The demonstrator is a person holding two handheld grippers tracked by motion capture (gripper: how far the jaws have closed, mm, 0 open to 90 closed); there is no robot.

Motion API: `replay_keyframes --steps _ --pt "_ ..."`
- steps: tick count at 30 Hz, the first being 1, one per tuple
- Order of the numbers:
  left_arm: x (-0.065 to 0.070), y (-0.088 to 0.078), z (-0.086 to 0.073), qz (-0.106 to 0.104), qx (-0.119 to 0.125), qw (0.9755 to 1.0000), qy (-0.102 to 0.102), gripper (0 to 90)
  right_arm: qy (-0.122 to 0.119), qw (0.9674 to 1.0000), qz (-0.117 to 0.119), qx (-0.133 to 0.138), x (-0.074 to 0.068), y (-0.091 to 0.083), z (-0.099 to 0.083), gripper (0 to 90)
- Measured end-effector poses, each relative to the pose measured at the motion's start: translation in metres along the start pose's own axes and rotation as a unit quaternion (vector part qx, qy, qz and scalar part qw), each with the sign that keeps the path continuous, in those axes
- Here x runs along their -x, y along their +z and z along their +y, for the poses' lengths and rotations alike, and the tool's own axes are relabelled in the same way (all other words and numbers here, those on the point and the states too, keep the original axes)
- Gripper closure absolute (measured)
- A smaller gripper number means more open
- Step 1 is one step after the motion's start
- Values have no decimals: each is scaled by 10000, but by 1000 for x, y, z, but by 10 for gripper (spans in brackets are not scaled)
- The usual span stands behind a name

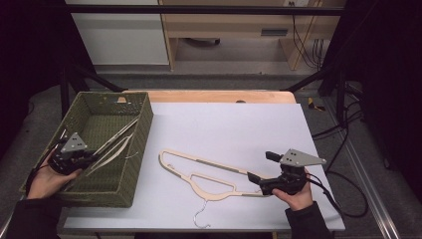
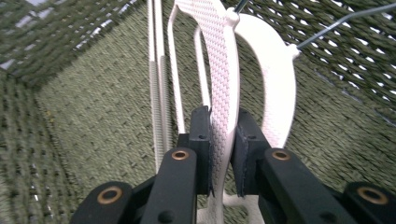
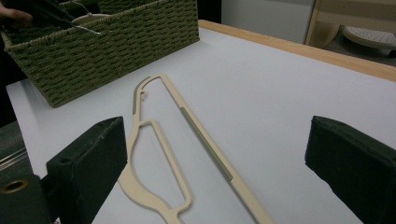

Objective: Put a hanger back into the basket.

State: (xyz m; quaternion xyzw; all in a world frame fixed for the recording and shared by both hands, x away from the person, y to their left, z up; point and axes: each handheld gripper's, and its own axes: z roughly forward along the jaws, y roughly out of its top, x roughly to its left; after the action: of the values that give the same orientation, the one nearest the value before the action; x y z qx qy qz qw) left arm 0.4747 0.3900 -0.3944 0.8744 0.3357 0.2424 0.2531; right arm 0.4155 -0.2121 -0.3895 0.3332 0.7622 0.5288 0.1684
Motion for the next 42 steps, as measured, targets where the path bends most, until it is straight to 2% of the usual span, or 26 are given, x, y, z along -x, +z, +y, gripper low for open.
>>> replay_keyframes --steps 3,4,7,8,9,14,22,26,34,38,39,40,42 --pt "2 2 0 -47 -8 10000 6 785 -1 10000 -1 0 0 0 0 62" --pt "2 2 1 -106 -91 9999 15 781 -2 10000 0 1 0 0 0 62" --pt "5 4 1 -166 -71 9998 -26 766 -3 10000 0 -1 0 0 0 62" --pt "6 5 1 -180 -63 9998 -8 760 -5 10000 2 -1 0 0 0 62" --pt "7 5 2 -226 -156 9996 51 752 -4 10000 1 -2 0 0 0 62" --pt "9 6 2 -206 -164 9996 80 756 -5 10000 2 -2 0 0 0 62" --pt "8 4 3 -189 -162 9997 54 700 -6 10000 2 -3 0 0 0 61" --pt "8 3 5 -201 -250 9994 103 674 -14 10000 2 -3 0 0 0 62" --pt "9 2 6 -129 -166 9997 79 611 -9 10000 18 2 0 0 0 62" --pt "11 0 9 -158 -111 9997 122 576 -8 10000 26 12 -1 -1 0 61" --pt "11 -2 11 -161 -140 9996 169 576 -9 10000 25 13 -1 -1 0 62" --pt "12 -2 12 -118 -61 9996 239 576 -11 10000 27 18 -1 -1 0 61" --pt "13 -5 15 -130 -66 9995 268 573 -5 10000 29 23 -1 -1 0 61"
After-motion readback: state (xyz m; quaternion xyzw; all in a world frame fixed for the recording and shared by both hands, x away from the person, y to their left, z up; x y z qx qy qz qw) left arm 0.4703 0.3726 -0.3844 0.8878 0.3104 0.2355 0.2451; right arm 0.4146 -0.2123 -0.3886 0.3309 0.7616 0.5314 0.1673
